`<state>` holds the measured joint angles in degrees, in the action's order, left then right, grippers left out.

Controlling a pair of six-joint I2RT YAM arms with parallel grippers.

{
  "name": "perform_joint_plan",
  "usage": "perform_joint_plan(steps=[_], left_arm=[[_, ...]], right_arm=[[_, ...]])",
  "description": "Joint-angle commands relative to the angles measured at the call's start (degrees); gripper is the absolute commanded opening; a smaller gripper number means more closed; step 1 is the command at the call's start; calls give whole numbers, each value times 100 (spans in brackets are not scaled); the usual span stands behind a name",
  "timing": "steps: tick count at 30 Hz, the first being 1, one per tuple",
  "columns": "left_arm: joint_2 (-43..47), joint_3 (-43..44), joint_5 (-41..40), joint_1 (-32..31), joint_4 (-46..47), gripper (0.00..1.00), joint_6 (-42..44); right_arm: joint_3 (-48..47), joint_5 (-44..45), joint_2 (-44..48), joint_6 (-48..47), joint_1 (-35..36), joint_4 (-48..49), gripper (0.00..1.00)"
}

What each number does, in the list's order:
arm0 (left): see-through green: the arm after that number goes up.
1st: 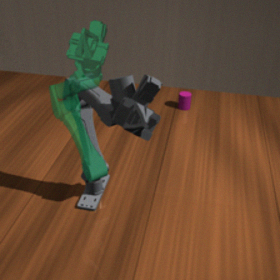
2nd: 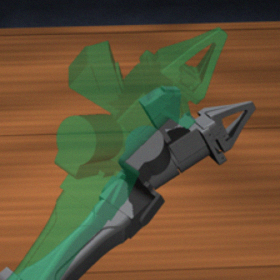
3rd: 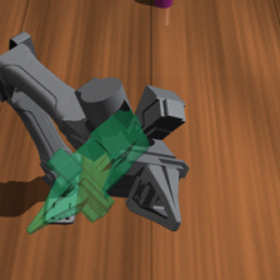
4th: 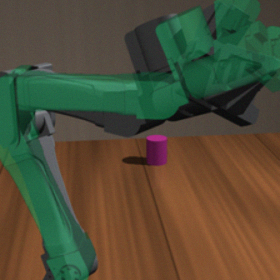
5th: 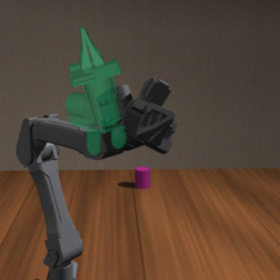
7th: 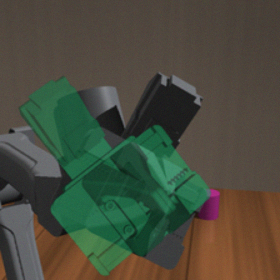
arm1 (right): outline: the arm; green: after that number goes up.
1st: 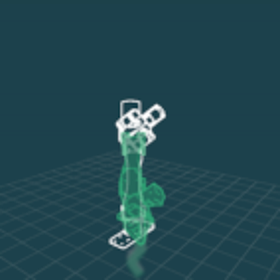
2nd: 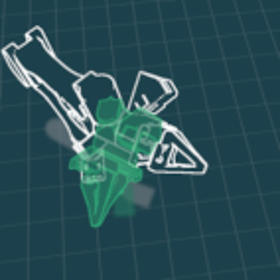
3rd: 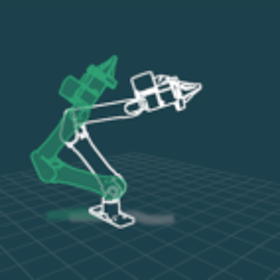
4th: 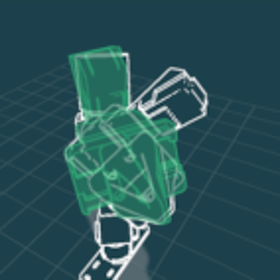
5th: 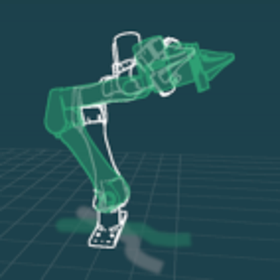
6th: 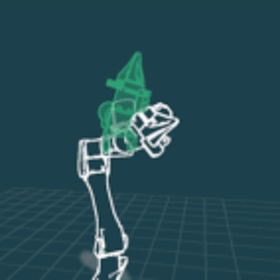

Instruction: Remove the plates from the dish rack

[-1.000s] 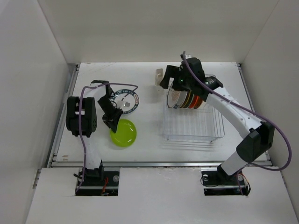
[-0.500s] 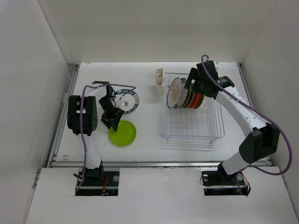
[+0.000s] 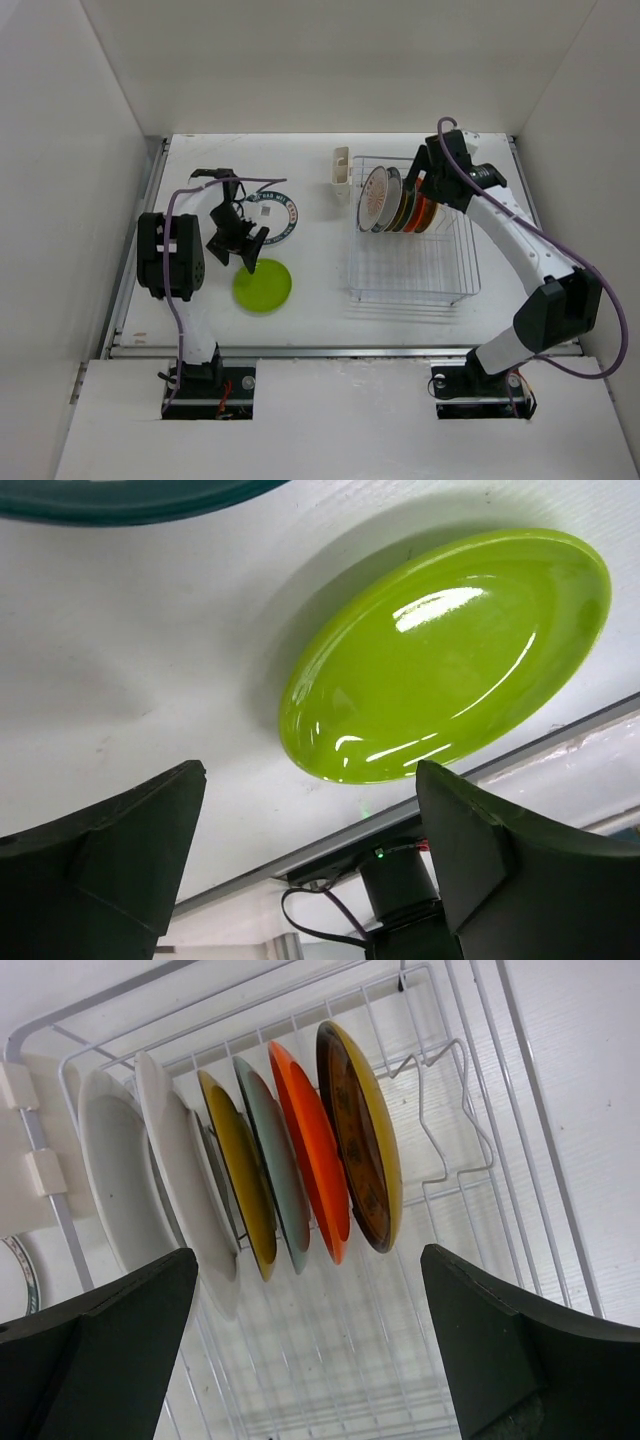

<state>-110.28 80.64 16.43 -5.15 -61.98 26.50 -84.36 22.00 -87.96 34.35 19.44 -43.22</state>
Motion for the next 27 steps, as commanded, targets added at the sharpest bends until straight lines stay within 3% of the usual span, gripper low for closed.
perform_joint_plan(steps=[1, 8, 13, 16, 20, 25, 27], left_arm=[[472, 179, -69, 5, -69, 85, -93], [823, 522, -631, 5, -69, 89, -540], [1183, 821, -1928, 5, 360, 89, -1243], [1359, 874, -2834, 5, 694, 89, -1726], [1421, 1093, -3469, 5, 757, 90, -2131], [1421, 1147, -3594, 5, 635, 90, -2324], [1474, 989, -3646, 5, 634, 90, -2325]], right_arm=[[68, 191, 314, 37, -55, -28, 99], [121, 305, 315, 37, -159, -28, 99], [121, 428, 315, 37, -283, -134, 99], [192, 428, 262, 37, -353, -134, 89], [358, 358, 43, 37, -406, 68, 77], [359, 287, -273, -16, -459, 279, 64], [359, 358, -362, -16, -459, 279, 53]])
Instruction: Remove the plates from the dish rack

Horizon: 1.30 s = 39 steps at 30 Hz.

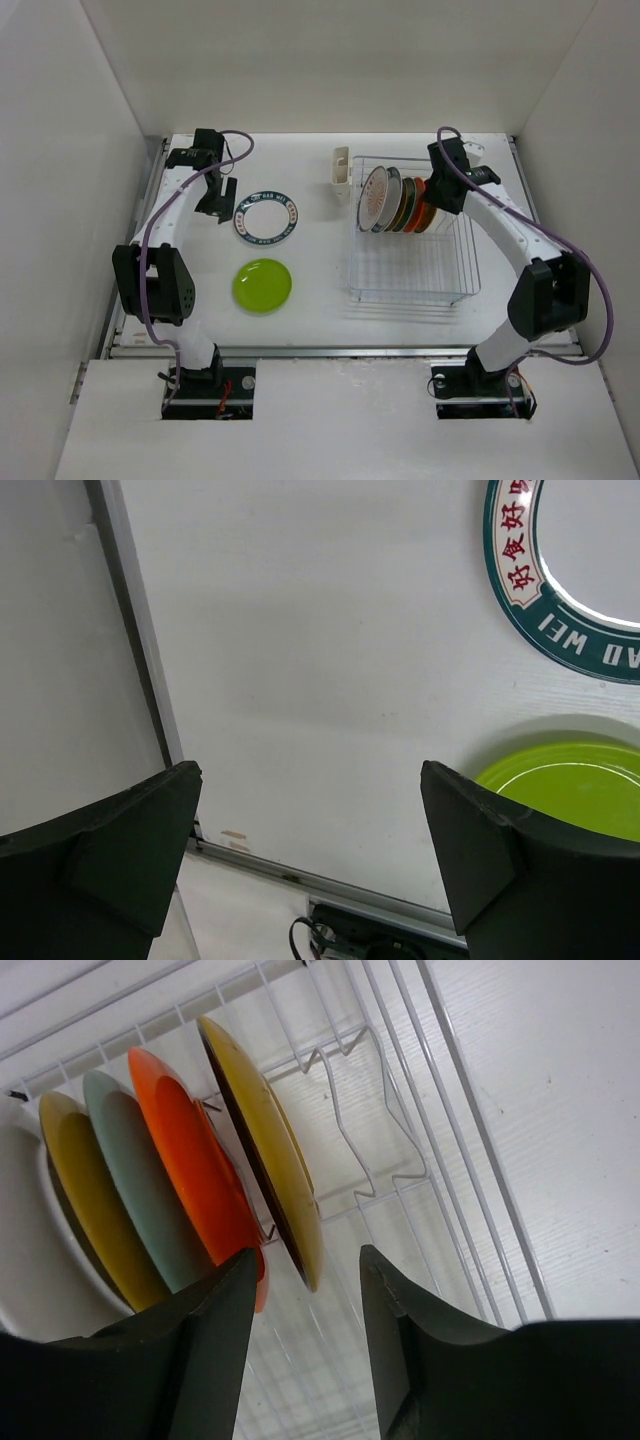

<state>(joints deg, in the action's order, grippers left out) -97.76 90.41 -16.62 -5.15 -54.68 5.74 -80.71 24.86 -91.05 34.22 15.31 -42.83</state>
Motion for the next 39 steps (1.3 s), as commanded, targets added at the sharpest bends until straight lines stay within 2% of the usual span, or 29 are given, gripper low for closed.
perform_joint_plan(steps=[1, 7, 9, 12, 13, 15, 21, 24, 28, 30, 31, 34, 35, 38, 39], left_arm=[[222, 12, -342, 5, -96, 90, -249], [397, -191, -508, 5, -43, 90, -301], [398, -191, -509, 5, -43, 90, -301], [450, -243, -561, 5, 9, 90, -301], [503, -243, -561, 5, 10, 90, -301], [503, -243, -561, 5, 10, 90, -301], [609, -243, -509, 5, -51, 90, -301], [609, -130, -456, 5, -113, 90, -301], [661, -24, -456, 5, -166, 90, -301], [661, -24, -456, 5, -166, 90, -301], [661, -24, -613, 5, -166, 90, -301], [591, 29, -912, 5, -219, 91, -502], [530, 29, -1148, 5, -219, 93, -556], [529, 29, -1361, 5, -272, 94, -618], [529, 29, -1431, 5, -272, 96, -618]], right_arm=[[-6, 71, -132, -55, -46, 318, 50], [-6, 63, -423, -170, -46, 565, 50], [-6, 63, -624, -222, -46, 687, 45], [-76, 115, -791, -283, -46, 688, 27], [-77, 194, -792, -284, -46, 688, 13], [-129, 370, -792, -284, -46, 618, 2], [-471, 1316, -134, -284, -46, 74, 0], [-981, 1722, 279, -398, -46, -313, 0], [-1693, 2346, 728, -600, 365, -534, 0], [-1948, 2348, 877, -749, 665, -595, 0], [-1949, 2252, 878, -819, 840, -595, 0], [-1713, 596, 878, -1222, 1456, -148, 0], [-1581, -750, 808, -1285, 1701, 27, 0], [-817, -2543, 606, -1347, 2062, 1221, 0], [-528, -3409, 536, -1347, 2290, 1555, 0]])
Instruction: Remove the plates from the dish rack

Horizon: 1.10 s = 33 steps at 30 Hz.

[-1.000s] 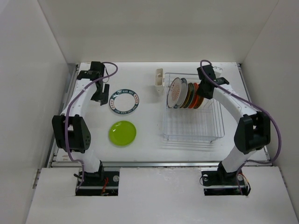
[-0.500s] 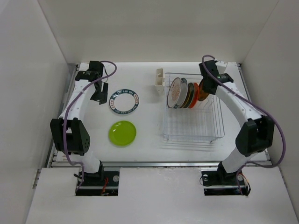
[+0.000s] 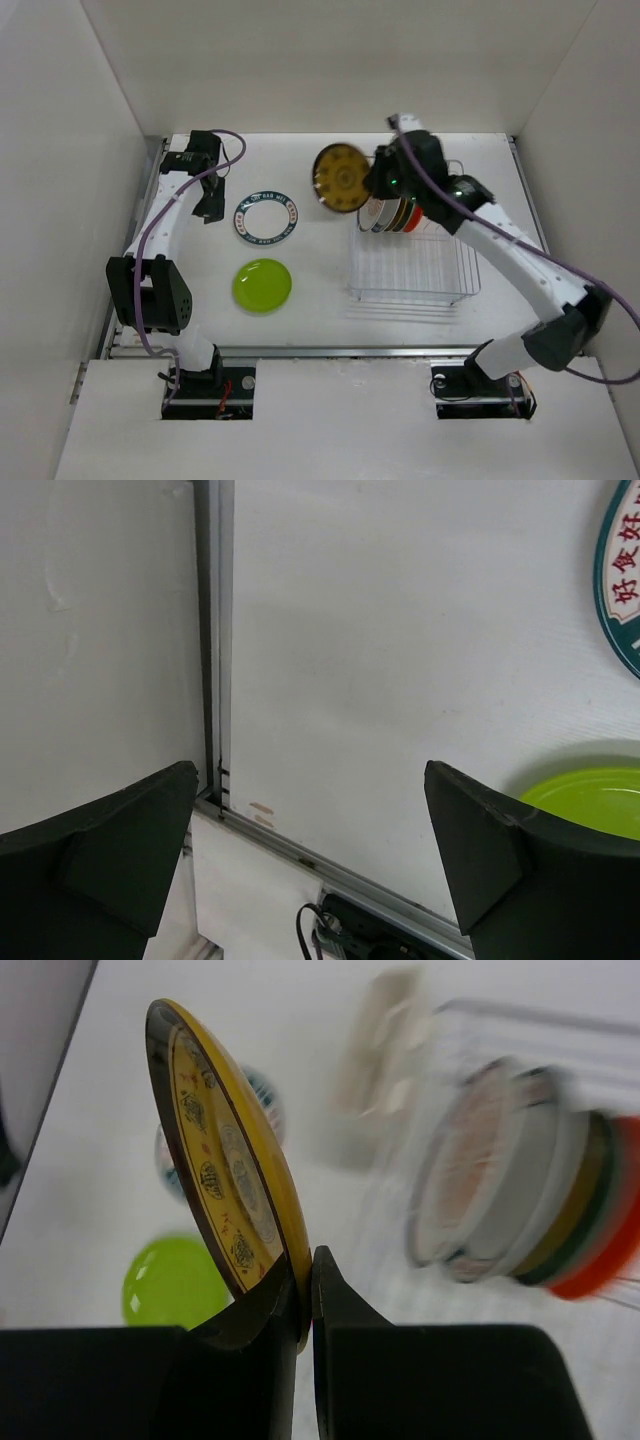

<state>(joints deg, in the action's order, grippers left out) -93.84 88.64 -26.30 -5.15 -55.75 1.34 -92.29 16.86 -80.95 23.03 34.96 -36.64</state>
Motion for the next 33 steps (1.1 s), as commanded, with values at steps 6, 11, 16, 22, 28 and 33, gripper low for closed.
perform_joint_plan(steps=[6, 11, 16, 22, 28, 33], left_arm=[[138, 206, -604, 303, -288, 98, -293], [244, 206, -534, 365, -288, 98, -354], [305, 92, -481, 365, -288, 98, -301], [305, 39, -481, 365, -235, 98, -301], [305, 39, -428, 365, -235, 98, -301], [305, 39, -375, 365, -235, 98, -301]], right_arm=[[503, -3742, -1615, 185, 784, 2030, 0], [107, -4086, -2757, 185, 1118, 2030, 0], [45, -4086, -3357, 185, 1241, 1977, 7], [-412, -3718, -4024, 54, 1487, 1364, 57], [-694, -2865, -4148, -211, 1707, 773, 78], [-694, -2486, -3921, -386, 1830, 615, 79]])
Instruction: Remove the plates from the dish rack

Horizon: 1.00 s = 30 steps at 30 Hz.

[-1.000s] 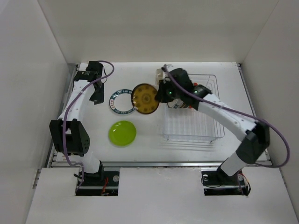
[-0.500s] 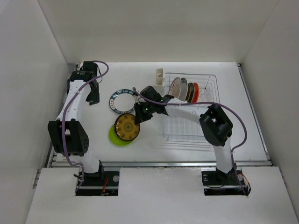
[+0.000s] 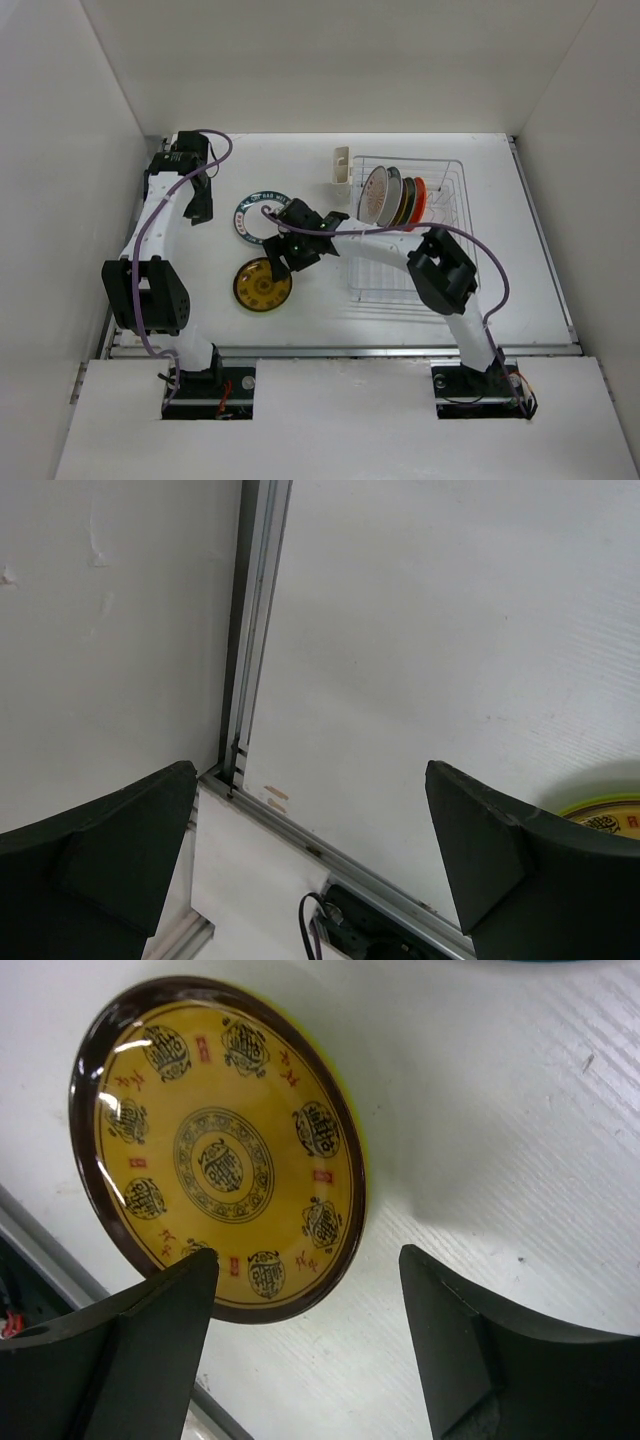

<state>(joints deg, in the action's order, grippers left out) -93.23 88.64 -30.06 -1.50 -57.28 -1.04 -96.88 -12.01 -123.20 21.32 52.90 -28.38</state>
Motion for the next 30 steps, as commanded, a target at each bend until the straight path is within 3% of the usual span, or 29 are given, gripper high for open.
perform_joint_plan(steps=[1, 7, 11, 15, 19, 21, 25, 30], left_arm=[[244, 39, 1, 0, -82, 98, -63], [244, 39, 1, 0, -82, 98, -63], [305, 39, 1, 0, -82, 98, -63], [358, 39, 1, 0, -82, 98, -10], [297, 39, 1, 0, -82, 98, -10], [297, 39, 53, 0, -82, 98, -10], [245, 39, 53, 0, -82, 98, 42], [122, 92, 53, 0, -135, 98, 42]], right_arm=[[-183, 462, 366, -216, 36, -212, 79], [-304, 919, 954, -286, 36, -536, 81], [-305, 1568, 2078, -139, -148, -590, 85], [-542, 2833, 2940, 267, -964, -1282, 85], [-429, 3854, 3354, 461, -2350, -1811, 74], [-157, 3725, 3408, 461, -2836, -1864, 70], [283, 3285, 3215, 574, -3742, -1838, 44], [1037, 2713, 3091, 338, -4051, -978, 47]])
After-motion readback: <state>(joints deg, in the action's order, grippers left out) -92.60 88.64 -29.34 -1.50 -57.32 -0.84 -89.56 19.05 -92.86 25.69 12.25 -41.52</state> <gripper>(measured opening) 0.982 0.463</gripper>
